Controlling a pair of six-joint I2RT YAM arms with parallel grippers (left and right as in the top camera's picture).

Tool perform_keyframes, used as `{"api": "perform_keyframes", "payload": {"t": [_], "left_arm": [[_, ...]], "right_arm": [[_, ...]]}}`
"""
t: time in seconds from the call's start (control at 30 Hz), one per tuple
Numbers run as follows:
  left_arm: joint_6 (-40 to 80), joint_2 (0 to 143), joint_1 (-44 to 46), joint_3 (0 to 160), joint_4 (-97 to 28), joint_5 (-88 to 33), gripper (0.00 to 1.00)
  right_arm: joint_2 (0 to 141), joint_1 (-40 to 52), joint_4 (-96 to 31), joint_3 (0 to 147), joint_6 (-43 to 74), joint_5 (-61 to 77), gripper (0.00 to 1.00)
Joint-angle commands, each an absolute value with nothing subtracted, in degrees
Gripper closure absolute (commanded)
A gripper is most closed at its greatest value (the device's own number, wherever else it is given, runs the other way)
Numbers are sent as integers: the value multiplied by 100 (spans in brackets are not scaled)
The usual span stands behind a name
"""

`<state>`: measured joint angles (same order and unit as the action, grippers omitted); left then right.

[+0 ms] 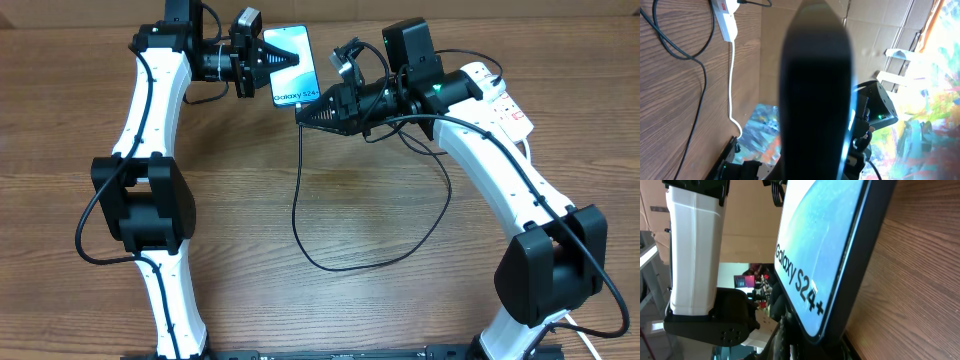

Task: Plug charger to phone and switch on socket
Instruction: 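Push the USB-C plug into the phone port with the right gripper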

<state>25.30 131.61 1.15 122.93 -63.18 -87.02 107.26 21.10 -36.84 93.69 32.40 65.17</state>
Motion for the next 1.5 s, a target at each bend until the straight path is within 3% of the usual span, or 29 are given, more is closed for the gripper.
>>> {"api": "perform_keyframes", "payload": {"t": [0.0,1.13,1.47], "left_arm": [[2438,13058,161,12363,-6337,-9067,96],[2171,13058,239,12363,-6630,-9070,96],[1514,13058,279,12363,-6794,-9070,96]], "right_arm": [[10674,2121,-3601,9408,3284,6407,96],[10750,1970,-3321,9408,3111,6351,96],[10750,1907,-3347,9408,3350,6757,96]]}}
